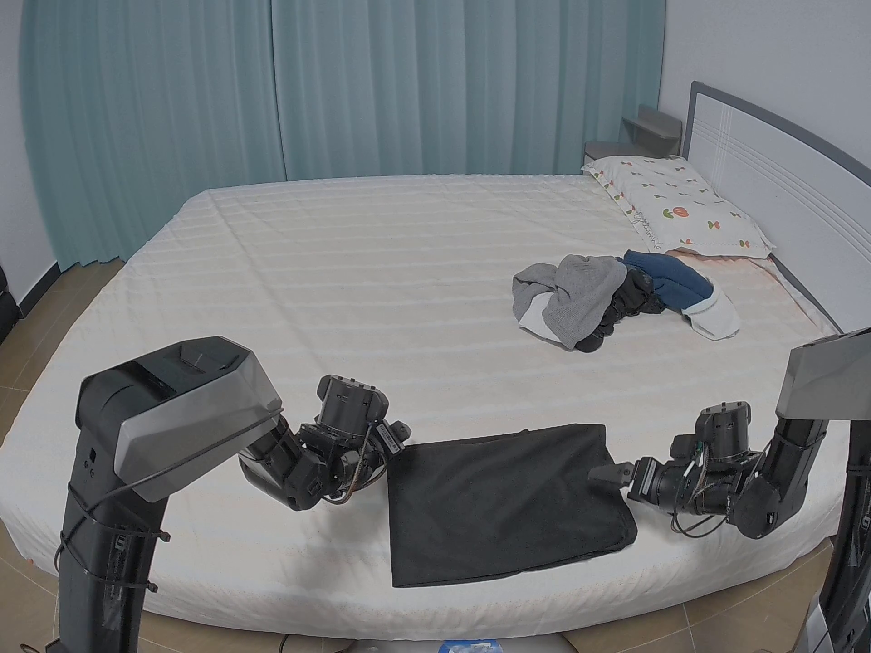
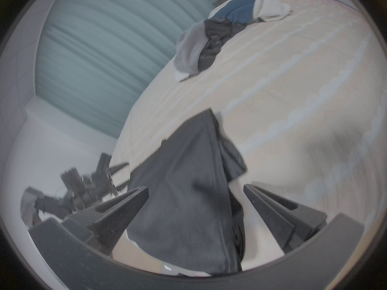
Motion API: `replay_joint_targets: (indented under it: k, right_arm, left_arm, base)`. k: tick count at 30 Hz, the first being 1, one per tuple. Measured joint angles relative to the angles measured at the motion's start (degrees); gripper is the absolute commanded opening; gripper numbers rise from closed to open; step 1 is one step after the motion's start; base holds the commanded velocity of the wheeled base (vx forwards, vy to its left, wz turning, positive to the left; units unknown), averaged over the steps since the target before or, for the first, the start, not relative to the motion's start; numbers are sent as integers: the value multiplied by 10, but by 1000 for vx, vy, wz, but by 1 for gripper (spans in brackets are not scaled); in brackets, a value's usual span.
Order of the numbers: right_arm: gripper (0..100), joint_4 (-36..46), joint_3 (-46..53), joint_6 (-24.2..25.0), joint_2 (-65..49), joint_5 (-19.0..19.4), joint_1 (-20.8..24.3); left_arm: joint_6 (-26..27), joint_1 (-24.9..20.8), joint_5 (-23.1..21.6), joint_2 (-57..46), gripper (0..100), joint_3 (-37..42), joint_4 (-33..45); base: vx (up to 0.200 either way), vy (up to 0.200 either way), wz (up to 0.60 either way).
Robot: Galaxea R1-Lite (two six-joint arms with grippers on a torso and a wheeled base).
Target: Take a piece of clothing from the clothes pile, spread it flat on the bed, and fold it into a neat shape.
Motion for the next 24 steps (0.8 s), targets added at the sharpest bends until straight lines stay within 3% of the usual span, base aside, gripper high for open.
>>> replay_joint_targets:
  k: [5, 19, 20, 24]
  right_arm:
    - [100, 24, 40, -50, -15, 11, 24]
    - [100, 56, 61, -88, -28, 11, 28]
    - [0, 67, 61, -96, -29, 10, 25]
    - [0, 82, 61, -116, -31, 5, 20]
  left_arm:
    - [-5, 17, -15, -18, 100, 14, 2]
    - [-5, 27, -22, -26, 100, 15, 4]
    - [-5, 27, -22, -26, 100, 14, 4]
    - [-5, 28, -22, -26, 100, 14, 4]
  base:
    - [0, 0, 0]
    - [0, 0, 0]
    - [0, 0, 0]
    - [0, 0, 0]
